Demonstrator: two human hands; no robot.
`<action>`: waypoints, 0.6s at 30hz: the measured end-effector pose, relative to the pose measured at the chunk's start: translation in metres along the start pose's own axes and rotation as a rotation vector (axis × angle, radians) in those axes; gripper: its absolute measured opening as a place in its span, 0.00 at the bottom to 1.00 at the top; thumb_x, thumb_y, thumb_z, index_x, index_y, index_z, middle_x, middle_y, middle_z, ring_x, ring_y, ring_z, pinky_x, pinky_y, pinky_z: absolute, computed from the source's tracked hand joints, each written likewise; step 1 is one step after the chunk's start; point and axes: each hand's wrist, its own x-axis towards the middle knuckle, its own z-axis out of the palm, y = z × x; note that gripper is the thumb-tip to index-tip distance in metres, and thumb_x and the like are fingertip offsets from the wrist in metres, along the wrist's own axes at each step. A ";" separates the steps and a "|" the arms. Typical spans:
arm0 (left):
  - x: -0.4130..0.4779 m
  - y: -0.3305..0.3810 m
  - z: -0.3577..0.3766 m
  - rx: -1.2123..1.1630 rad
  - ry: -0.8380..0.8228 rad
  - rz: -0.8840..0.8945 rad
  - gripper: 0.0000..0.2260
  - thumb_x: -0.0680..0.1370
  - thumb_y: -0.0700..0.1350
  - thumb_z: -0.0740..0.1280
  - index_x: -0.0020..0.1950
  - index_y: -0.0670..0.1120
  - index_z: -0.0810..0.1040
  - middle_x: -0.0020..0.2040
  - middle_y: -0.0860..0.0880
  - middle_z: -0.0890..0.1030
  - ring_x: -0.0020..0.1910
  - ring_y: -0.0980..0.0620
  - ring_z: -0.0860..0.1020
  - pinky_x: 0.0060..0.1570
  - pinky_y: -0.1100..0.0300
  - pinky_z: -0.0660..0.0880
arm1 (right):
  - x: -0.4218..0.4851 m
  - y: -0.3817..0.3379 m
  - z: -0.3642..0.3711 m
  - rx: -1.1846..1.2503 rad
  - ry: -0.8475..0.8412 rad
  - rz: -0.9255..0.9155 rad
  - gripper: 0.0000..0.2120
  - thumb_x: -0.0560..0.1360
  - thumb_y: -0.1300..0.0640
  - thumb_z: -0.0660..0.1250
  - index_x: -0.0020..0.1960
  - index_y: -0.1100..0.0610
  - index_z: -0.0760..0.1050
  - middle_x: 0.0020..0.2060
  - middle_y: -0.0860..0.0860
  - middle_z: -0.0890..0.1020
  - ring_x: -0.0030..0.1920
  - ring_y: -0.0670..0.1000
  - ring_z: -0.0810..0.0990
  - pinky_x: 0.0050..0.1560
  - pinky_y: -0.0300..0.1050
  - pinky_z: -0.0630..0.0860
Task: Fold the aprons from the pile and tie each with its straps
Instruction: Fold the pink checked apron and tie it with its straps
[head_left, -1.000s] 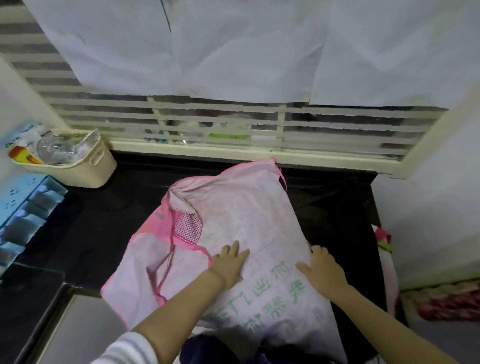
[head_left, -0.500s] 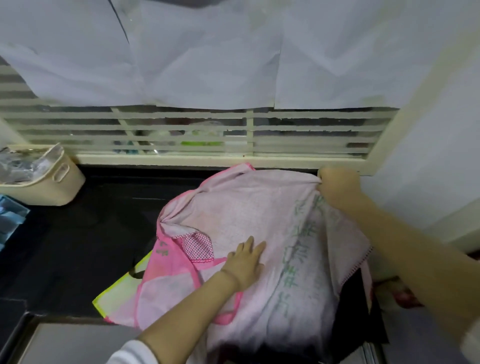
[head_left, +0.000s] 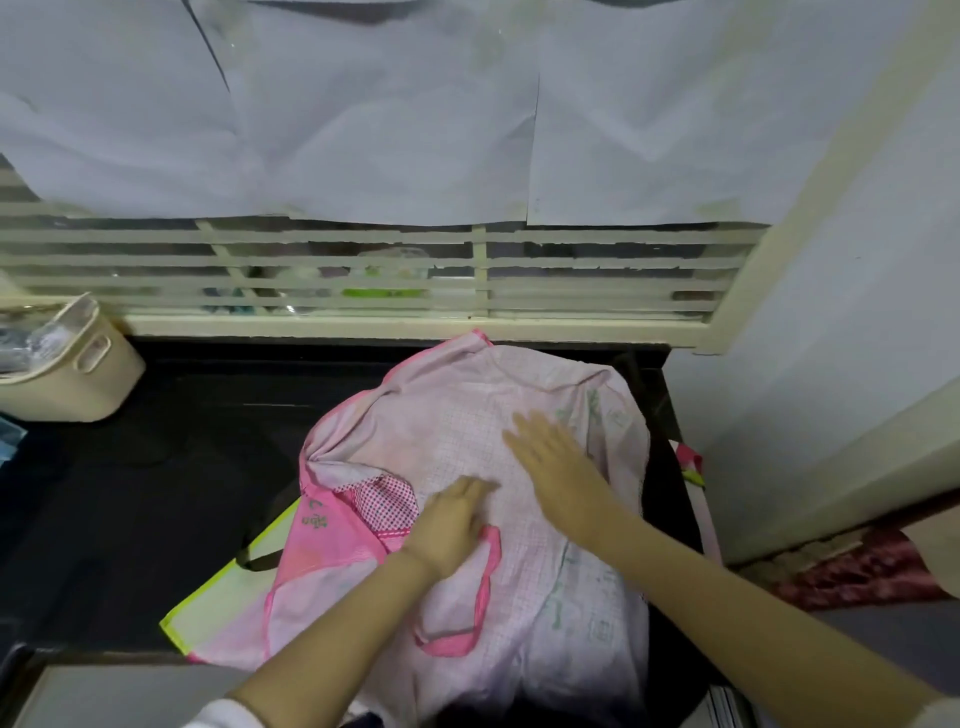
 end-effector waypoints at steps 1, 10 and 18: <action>-0.008 -0.012 -0.008 -0.010 0.066 -0.033 0.25 0.74 0.39 0.60 0.71 0.51 0.67 0.64 0.48 0.71 0.64 0.48 0.70 0.62 0.53 0.66 | -0.007 -0.010 0.011 0.024 -0.073 -0.043 0.35 0.51 0.69 0.75 0.58 0.58 0.79 0.59 0.58 0.79 0.59 0.59 0.79 0.53 0.60 0.77; -0.080 -0.131 -0.045 -0.153 0.272 -0.732 0.20 0.75 0.49 0.68 0.65 0.47 0.70 0.60 0.42 0.71 0.62 0.40 0.69 0.60 0.47 0.66 | -0.021 -0.042 0.046 0.160 -0.535 0.022 0.25 0.81 0.59 0.53 0.76 0.55 0.50 0.75 0.54 0.55 0.74 0.55 0.55 0.72 0.55 0.54; -0.085 -0.112 -0.012 0.114 0.088 -0.320 0.32 0.66 0.39 0.70 0.68 0.50 0.65 0.65 0.38 0.68 0.65 0.35 0.67 0.62 0.45 0.68 | -0.001 -0.087 0.047 0.424 -0.554 0.019 0.34 0.78 0.54 0.63 0.76 0.61 0.50 0.73 0.57 0.59 0.72 0.56 0.59 0.72 0.47 0.56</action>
